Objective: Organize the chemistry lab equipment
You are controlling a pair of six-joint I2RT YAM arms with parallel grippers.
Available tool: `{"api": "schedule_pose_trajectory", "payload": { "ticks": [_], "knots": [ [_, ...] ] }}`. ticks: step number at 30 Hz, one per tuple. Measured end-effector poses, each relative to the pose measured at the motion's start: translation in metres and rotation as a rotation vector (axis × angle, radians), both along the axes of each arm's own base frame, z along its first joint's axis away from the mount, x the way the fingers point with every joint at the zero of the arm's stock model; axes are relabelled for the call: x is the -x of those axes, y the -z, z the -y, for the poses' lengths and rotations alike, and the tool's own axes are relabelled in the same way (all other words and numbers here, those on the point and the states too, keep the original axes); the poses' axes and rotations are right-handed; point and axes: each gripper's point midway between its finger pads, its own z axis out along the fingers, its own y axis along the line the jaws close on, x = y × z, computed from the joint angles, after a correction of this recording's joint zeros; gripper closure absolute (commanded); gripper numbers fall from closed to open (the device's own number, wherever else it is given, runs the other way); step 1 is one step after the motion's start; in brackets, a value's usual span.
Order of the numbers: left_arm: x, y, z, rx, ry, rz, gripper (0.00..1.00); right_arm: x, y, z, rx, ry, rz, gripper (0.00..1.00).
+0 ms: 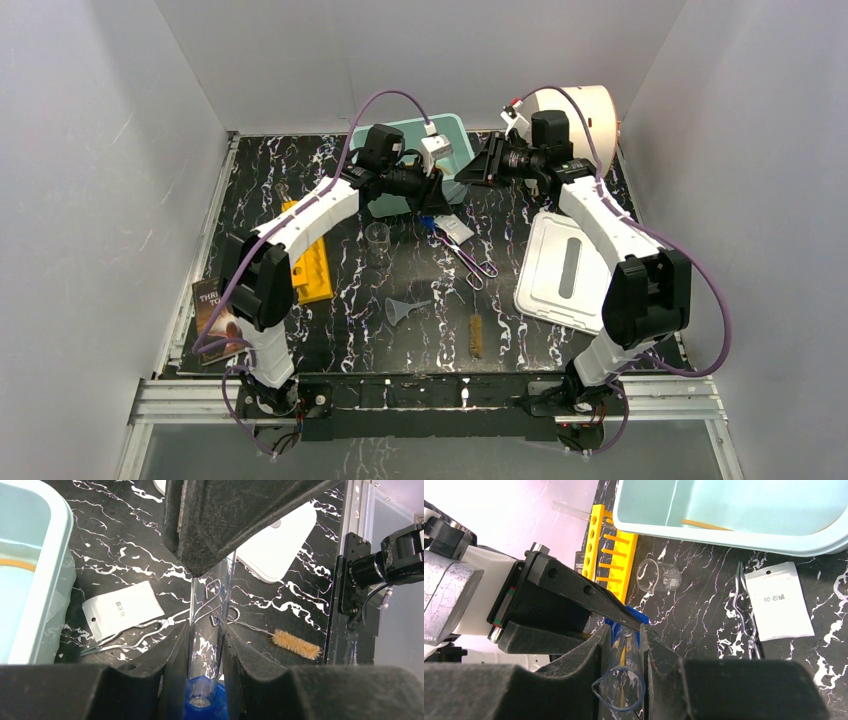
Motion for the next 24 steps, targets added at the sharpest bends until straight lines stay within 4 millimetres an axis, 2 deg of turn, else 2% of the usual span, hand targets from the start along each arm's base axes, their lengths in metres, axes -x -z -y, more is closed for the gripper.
{"api": "schedule_pose_trajectory", "payload": {
  "ticks": [2,7,9,13,17,21,24],
  "knots": [
    [-0.001,0.000,0.000,-0.006,0.003,0.009,1.00,0.000,0.000,0.000,-0.002,0.000,-0.004,0.63],
    [-0.008,-0.002,0.000,-0.017,-0.009,0.033,1.00,-0.003,-0.001,0.000,0.000,0.009,-0.005,0.32],
    [-0.013,-0.002,0.000,-0.027,-0.023,0.044,1.00,-0.005,-0.004,0.001,0.007,0.020,-0.002,0.25],
    [-0.020,-0.003,-0.003,-0.046,-0.049,0.061,1.00,-0.016,-0.017,0.003,0.019,0.053,0.035,0.17],
    [-0.031,-0.005,-0.011,-0.064,-0.081,0.078,1.00,-0.032,-0.037,0.011,0.028,0.121,0.070,0.16],
    [-0.049,-0.011,-0.026,-0.079,-0.125,0.105,1.00,-0.054,-0.049,0.037,0.036,0.236,0.082,0.16],
    [-0.073,-0.019,-0.044,-0.092,-0.173,0.143,1.00,-0.066,-0.045,0.059,0.052,0.316,0.065,0.16]
  ]
}}
